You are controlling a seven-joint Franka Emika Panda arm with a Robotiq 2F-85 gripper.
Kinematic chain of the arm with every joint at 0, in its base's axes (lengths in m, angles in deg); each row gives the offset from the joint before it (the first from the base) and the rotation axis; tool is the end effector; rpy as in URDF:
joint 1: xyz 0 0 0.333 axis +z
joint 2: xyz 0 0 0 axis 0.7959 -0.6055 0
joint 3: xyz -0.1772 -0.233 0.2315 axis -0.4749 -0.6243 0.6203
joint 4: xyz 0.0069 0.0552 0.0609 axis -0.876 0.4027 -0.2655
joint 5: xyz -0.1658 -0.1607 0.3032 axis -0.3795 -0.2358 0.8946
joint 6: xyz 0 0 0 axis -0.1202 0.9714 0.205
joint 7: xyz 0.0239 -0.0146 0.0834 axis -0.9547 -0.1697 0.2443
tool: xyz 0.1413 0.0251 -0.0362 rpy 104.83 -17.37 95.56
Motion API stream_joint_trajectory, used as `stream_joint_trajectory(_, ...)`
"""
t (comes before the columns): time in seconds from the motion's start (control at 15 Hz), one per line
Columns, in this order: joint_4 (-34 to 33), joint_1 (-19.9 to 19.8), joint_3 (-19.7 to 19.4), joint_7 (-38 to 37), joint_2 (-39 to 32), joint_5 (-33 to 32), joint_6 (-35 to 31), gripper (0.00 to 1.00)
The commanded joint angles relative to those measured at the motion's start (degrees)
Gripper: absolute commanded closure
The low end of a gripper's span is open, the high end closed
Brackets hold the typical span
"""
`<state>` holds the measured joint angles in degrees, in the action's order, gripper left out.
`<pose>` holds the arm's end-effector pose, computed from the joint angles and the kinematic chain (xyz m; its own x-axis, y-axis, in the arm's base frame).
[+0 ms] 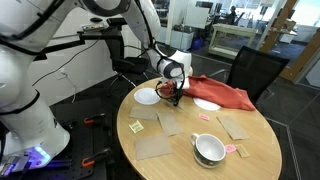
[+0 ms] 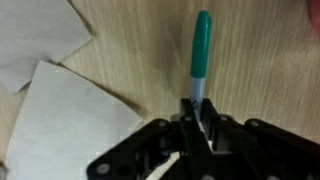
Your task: Put the marker in the mug
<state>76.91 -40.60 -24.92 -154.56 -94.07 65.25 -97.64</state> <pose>0.6704 0.0866 0.1407 0.4506 -0.8910 0.0558 -0.8918 -0.4521 -0.0180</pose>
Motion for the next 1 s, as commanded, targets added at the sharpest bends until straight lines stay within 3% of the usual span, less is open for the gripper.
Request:
stream_joint_trajectory(0.0,4.55,1.6,-2.8,-1.34,6.97,-0.55,2.77,0.97)
stream_joint_trajectory(0.47,8.23,2.94,-8.62,-5.48,16.25,-9.81,11.48,0.97)
stream_joint_trajectory(0.93,7.71,2.76,-8.88,-18.7,20.05,-25.59,20.46,0.97)
